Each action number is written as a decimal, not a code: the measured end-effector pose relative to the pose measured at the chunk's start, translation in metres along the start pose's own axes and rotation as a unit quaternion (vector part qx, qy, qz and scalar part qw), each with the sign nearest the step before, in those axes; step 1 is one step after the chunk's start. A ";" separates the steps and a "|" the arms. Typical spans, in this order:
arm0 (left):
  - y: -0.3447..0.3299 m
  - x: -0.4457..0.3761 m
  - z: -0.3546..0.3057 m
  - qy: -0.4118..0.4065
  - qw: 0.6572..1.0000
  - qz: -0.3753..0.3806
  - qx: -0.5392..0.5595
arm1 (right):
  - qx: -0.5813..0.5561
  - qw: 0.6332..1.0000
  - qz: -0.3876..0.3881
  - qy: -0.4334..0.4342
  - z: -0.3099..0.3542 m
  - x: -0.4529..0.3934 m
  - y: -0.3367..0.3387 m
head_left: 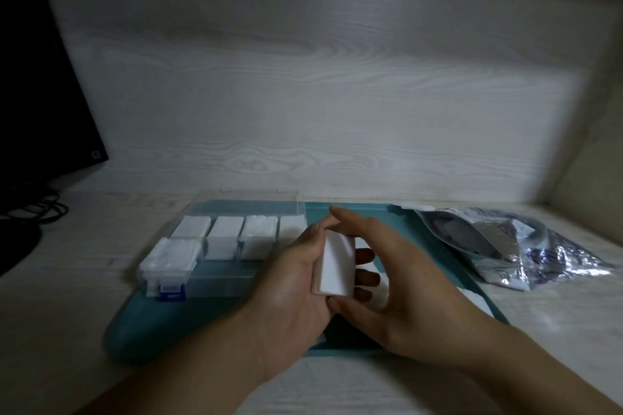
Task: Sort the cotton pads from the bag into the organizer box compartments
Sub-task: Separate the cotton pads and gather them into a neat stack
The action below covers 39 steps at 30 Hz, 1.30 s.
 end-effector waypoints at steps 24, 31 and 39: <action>0.003 0.004 0.005 -0.065 0.986 0.027 -0.153 | -0.122 0.992 0.021 -0.028 0.003 0.001 -0.001; 0.003 -0.002 -0.008 -0.069 0.990 -0.046 -0.114 | -0.088 0.967 -0.161 -0.179 -0.033 -0.014 0.014; 0.012 -0.009 -0.015 -0.048 0.989 -0.133 -0.049 | 0.108 0.960 0.081 -0.245 -0.044 -0.012 -0.005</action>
Point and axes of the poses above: each hand's wrist, its own x-axis away from the middle knuckle, its own y-axis out of the back of the hand, z = x × y, the point moved 1 cm from there along -x, towards the middle knuckle, and after that the axes turned 13 degrees about -y, right-handed, at the moved point
